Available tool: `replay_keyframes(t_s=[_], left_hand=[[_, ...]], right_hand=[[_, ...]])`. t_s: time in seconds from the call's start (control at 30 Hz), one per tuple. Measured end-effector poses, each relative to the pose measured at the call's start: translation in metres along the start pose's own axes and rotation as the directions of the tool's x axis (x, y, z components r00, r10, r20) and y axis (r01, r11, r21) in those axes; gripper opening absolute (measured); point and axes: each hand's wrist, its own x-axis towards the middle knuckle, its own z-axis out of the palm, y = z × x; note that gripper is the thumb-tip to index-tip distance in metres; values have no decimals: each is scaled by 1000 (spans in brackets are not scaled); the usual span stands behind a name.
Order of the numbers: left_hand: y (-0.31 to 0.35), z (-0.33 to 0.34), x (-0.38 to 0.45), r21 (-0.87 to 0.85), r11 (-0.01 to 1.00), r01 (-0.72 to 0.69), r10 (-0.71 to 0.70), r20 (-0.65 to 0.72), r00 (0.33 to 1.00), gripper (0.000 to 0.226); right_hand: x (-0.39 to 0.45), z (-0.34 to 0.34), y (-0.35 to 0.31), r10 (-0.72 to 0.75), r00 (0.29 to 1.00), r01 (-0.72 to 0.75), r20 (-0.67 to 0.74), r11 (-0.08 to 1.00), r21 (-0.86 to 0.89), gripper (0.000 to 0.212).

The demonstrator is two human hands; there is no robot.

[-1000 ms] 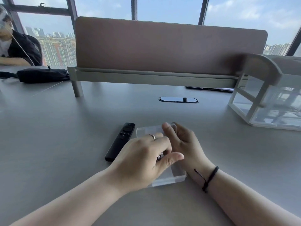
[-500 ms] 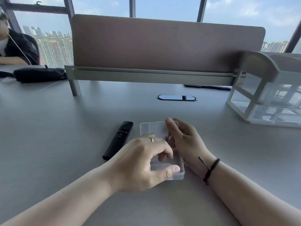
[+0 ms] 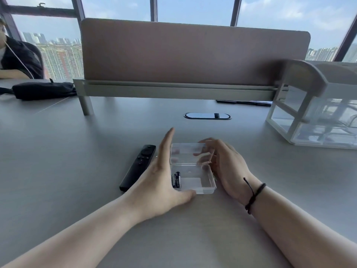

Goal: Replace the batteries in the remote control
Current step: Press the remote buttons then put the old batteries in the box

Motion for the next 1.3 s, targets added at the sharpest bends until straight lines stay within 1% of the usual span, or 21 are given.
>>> replay_keyframes(t_s=[0.07,0.17,0.2,0.23,0.27,0.3,0.37,0.43,0.53,0.57,0.67,0.7,0.73,0.83,0.97,1.03,1.07,1.13,1.2,1.3], left_hand=[[-2,-1,1,13,1000,-2,2,-2,1000,122],[-2,-3,4,123,990,-72,75,-25,997,75],[-1,-4,5,125,987,-98,100,-15,995,64],[-1,-4,6,121,985,-119,119,5,993,57],[-2,-4,7,121,985,-126,123,32,992,57],[-4,-4,7,133,984,-121,114,63,992,63],[-4,-3,5,198,975,-103,78,127,989,86],[-3,-2,2,265,961,-78,29,185,982,100],[1,-1,0,349,937,-31,-61,248,967,108],[2,0,-1,369,929,-20,-82,259,962,109],[3,1,-1,407,913,-9,-110,269,957,110],[4,1,-2,413,911,-5,-116,266,957,109],[4,2,-2,415,910,1,-120,260,958,108],[4,1,-1,440,898,0,-104,213,972,104],[6,-6,1,542,839,-41,-12,94,996,94],[7,-11,2,601,799,-16,7,17,1000,89],[6,-14,3,627,778,29,-12,-32,999,85],[3,-19,4,658,735,163,-120,-110,987,72],[0,-21,6,674,692,258,-221,-143,965,58],[1,-20,5,698,656,288,-254,-155,955,45]], right_hand=[[-3,-1,0,-39,996,47,76,993,-109,17],[-7,-2,1,-96,968,173,231,923,-344,10],[-7,-2,2,-112,956,217,270,890,-401,9],[-8,-3,3,-122,949,248,292,859,-447,8],[-7,-4,3,-121,945,264,303,831,-490,9],[-6,-5,4,-114,942,276,316,799,-534,13],[-5,-7,3,-90,926,310,367,735,-602,24],[-4,-10,3,-66,911,335,407,696,-636,24],[-4,-12,4,-39,896,360,443,649,-671,24],[-4,-12,4,-27,888,377,459,614,-694,27],[-4,-10,4,41,872,424,488,435,-794,38],[-5,-10,5,39,874,430,485,402,-808,40],[-5,-9,6,18,876,436,482,397,-807,40],[-4,-11,11,-86,878,459,471,430,-777,40],[4,-17,15,-192,884,466,426,404,-787,45],[11,-22,16,-231,903,426,363,368,-826,42],[14,-25,17,-229,918,388,323,350,-853,41],[21,-29,20,-209,945,311,252,334,-889,42],[26,-31,22,-198,954,280,224,326,-903,44],[27,-32,25,-199,955,273,218,314,-909,46]])
